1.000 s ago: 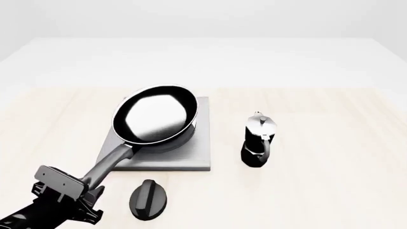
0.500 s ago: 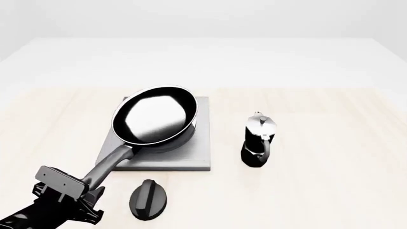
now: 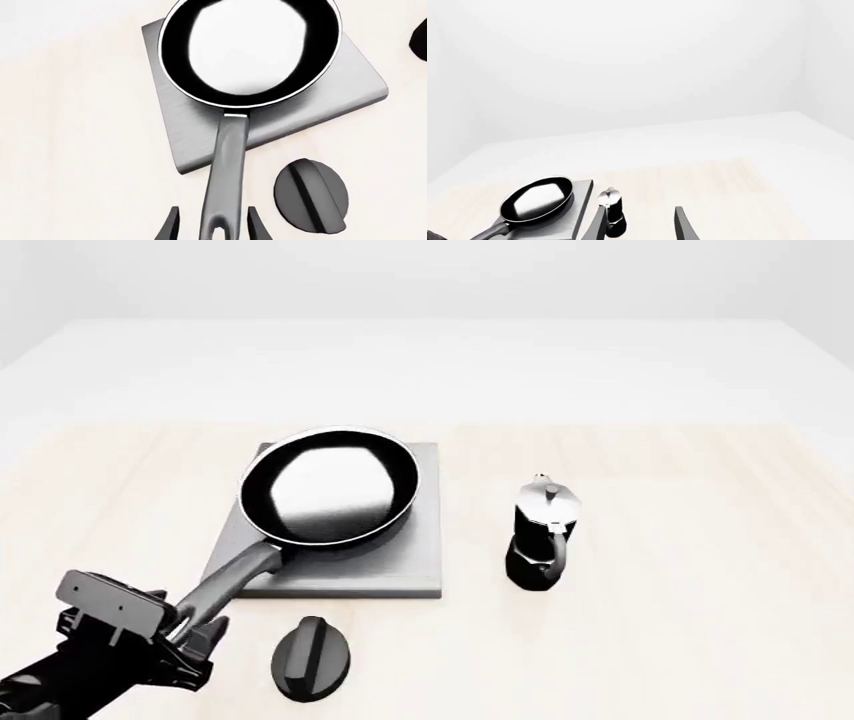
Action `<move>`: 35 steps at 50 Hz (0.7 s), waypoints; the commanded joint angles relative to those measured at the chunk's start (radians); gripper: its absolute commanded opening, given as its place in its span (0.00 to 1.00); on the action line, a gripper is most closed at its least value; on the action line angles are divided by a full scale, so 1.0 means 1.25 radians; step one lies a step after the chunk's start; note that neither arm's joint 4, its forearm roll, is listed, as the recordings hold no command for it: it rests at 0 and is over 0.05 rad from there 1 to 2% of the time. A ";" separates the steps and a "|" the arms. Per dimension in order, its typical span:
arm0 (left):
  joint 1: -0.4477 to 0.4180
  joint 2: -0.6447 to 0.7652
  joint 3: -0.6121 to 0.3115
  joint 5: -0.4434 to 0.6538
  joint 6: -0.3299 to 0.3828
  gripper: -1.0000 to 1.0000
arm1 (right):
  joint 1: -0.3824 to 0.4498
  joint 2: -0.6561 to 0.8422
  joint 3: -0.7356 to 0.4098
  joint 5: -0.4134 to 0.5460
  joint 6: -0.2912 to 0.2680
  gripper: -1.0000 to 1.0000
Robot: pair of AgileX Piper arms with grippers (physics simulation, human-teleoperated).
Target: Put the frying pan on the stove.
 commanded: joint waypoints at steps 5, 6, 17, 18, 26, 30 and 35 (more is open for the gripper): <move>0.004 -0.145 -0.054 0.143 -0.033 1.00 | 0.003 0.000 0.004 0.000 -0.004 1.00; 0.005 -0.155 -0.055 0.152 -0.032 1.00 | 0.003 0.000 0.004 0.000 -0.004 1.00; 0.017 -0.251 -0.067 0.226 -0.047 1.00 | 0.002 0.000 0.005 0.000 -0.005 1.00; 0.020 -0.260 -0.068 0.232 -0.048 1.00 | 0.002 0.000 0.005 0.000 -0.005 1.00; 0.025 -0.371 -0.075 0.310 -0.067 1.00 | 0.002 0.000 0.004 0.000 -0.006 1.00; 0.020 -0.439 -0.072 0.359 -0.075 1.00 | 0.002 0.000 0.004 0.000 -0.005 1.00; 0.018 -0.543 -0.100 0.443 -0.093 1.00 | 0.003 0.000 0.004 0.000 -0.006 1.00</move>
